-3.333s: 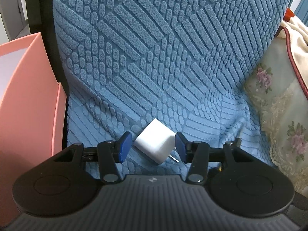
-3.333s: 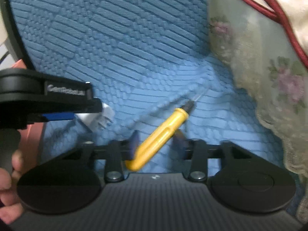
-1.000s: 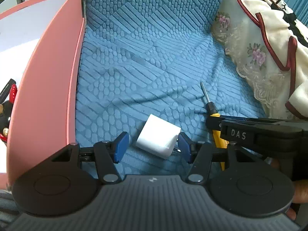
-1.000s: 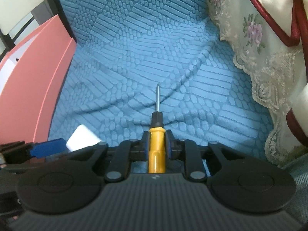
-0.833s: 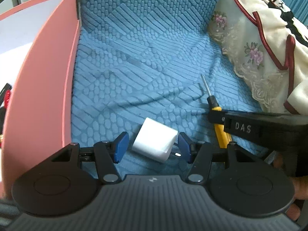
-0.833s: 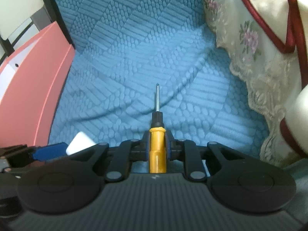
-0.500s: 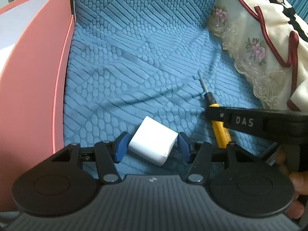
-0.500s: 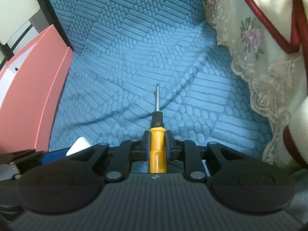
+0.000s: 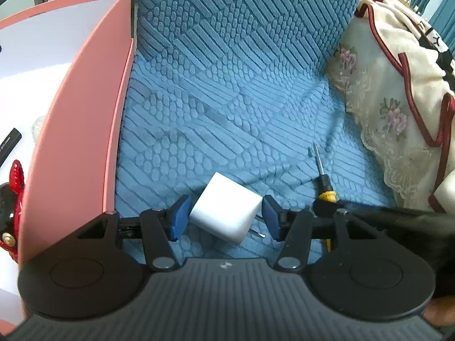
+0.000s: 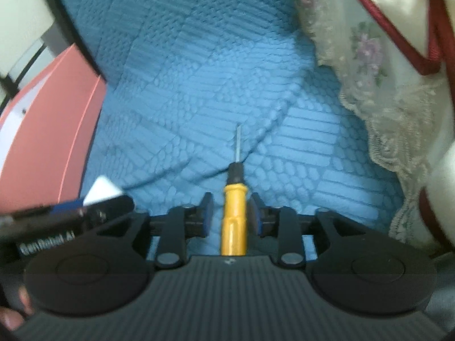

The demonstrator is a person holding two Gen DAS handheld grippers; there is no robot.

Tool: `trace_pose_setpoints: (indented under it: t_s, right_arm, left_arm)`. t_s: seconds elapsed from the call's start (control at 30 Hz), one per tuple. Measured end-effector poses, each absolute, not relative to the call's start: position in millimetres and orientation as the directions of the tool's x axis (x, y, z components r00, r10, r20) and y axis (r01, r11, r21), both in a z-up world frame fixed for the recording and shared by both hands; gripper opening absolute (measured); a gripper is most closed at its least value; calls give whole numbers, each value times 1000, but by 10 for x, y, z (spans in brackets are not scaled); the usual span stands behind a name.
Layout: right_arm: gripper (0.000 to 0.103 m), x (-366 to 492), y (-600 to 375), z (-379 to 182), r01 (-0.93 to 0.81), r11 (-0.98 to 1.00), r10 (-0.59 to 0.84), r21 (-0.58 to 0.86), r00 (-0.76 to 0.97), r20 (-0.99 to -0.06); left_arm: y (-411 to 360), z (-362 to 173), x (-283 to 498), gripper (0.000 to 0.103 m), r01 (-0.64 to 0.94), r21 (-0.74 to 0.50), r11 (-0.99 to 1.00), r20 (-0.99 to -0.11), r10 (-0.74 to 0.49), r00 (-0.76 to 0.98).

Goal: Organize rigid objects
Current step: 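Lift the white charger with the left gripper while the right gripper lifts the screwdriver, then lower the charger and screwdriver into the box and open both grippers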

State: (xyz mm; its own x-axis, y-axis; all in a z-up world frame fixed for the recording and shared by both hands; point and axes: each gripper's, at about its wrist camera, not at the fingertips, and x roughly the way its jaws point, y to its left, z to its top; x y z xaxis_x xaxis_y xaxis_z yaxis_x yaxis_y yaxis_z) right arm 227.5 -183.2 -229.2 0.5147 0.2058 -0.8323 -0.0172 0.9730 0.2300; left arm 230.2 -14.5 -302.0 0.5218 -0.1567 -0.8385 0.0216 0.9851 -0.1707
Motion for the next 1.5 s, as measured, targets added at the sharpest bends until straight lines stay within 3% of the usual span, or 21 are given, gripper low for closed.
trace_pose_setpoints:
  t_s: [0.17, 0.2, 0.23, 0.73, 1.27, 1.5]
  right_arm:
    - [32, 2275, -1659, -2319, -68, 989, 145, 129, 542, -828]
    - [22, 2281, -1648, -2324, -70, 991, 132, 112, 545, -828]
    - [20, 2288, -1647, -2325, -71, 992, 127, 105, 546, -828]
    - [20, 2016, -1777, -1829, -62, 983, 174, 170, 584, -793]
    - [20, 1437, -1721, -790, -126, 971, 234, 202, 667, -707]
    - [20, 1271, -1661, -616, -147, 967, 251, 207, 664, -704]
  left_arm:
    - [-156, -2993, 2291, 61, 11, -166, 986, -833, -146, 534]
    - [-156, -2991, 2291, 61, 9, -171, 985, -832, -150, 535]
    - [-155, -2989, 2291, 61, 6, -177, 984, -830, -152, 536]
    - [-61, -2616, 2096, 61, 34, -319, 947, -767, -279, 577]
    - [-57, -1671, 1521, 61, 45, -315, 948, -715, -269, 645]
    - [-16, -1456, 1333, 61, 59, -312, 948, -717, -275, 640]
